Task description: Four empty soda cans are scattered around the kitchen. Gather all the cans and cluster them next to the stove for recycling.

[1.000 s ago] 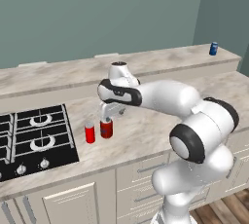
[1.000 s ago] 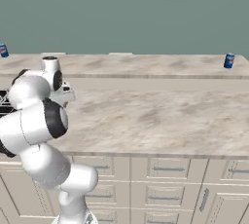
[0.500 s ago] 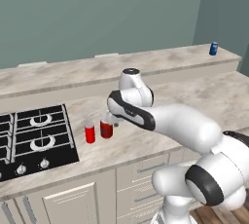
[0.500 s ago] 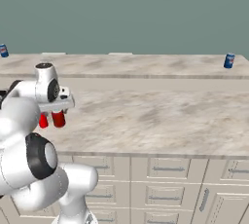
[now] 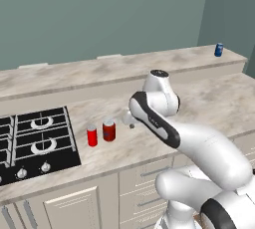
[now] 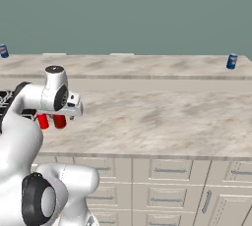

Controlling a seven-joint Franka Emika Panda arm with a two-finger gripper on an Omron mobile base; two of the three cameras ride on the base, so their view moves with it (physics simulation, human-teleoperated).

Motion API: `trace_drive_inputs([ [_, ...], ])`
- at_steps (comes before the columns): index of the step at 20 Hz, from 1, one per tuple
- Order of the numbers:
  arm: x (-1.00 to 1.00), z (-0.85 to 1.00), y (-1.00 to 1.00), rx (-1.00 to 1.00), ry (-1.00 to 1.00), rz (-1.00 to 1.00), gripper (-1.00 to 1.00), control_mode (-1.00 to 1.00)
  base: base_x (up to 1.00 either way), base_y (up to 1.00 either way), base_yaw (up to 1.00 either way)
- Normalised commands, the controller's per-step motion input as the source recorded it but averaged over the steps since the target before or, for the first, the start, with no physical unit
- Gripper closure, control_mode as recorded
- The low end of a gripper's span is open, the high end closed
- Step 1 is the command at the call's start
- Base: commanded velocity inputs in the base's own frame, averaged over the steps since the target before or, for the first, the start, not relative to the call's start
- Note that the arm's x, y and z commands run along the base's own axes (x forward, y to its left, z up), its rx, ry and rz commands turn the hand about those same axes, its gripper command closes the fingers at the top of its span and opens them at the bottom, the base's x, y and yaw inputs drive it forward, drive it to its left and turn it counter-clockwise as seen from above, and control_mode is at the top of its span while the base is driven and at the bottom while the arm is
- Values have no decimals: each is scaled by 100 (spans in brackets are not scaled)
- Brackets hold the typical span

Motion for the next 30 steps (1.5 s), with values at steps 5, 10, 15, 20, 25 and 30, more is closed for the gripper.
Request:
trace_drive_inputs([
  [5, -23, 6, -33, 0, -1, -22, -100, -100, 0, 0, 0],
  [10, -23, 7, -23, -5, 0, -21, -100, -100, 0, 0, 0],
  [15, -7, 4, -8, -3, 2, -16, -100, -100, 0, 0, 0],
  [20, 0, 0, 0, 0, 0, 0, -100, -100, 0, 0, 0],
  [25, 0, 0, 0, 0, 0, 0, -100, 100, -2, 0, 0],
  [30, 0, 0, 0, 0, 0, 0, -100, 100, -41, -5, -12],
])
